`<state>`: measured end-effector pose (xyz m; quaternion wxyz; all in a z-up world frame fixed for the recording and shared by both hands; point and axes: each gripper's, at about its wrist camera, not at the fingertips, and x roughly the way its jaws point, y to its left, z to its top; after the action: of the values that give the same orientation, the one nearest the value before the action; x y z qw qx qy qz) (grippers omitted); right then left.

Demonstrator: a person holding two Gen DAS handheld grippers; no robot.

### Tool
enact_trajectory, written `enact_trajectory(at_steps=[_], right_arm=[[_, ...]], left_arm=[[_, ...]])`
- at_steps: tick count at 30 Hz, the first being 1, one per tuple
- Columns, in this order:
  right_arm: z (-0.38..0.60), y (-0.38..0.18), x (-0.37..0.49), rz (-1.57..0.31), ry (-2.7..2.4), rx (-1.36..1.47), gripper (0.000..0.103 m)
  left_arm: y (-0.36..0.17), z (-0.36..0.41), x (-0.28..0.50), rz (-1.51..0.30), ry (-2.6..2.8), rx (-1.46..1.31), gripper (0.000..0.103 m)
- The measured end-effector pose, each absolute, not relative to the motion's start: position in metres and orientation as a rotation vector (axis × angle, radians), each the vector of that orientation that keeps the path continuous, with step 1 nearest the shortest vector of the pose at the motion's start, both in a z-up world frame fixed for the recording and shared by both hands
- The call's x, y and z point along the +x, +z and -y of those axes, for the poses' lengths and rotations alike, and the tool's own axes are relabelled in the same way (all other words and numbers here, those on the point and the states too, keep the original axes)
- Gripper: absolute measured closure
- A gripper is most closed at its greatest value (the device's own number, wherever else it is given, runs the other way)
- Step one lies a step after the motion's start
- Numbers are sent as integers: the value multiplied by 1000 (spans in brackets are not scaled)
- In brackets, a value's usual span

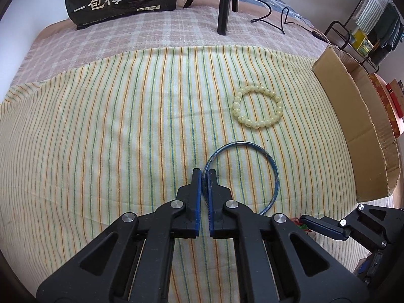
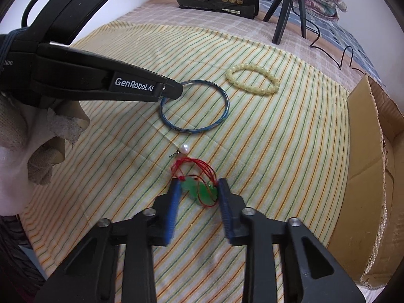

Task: Organize jewelry
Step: 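Grasp the blue bangle with the left tool while the right tool grasps the jade pendant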

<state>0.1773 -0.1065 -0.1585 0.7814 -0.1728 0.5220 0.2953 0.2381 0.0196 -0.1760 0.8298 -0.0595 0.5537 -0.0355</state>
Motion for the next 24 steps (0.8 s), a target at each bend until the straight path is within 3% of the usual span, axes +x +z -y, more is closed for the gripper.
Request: enact_trajectory(at_steps=[24], right_arm=[[125,-113,179,-1027,626,-301,76]], left_arm=[[-112,-22,222,-1014,-109,-179,102]])
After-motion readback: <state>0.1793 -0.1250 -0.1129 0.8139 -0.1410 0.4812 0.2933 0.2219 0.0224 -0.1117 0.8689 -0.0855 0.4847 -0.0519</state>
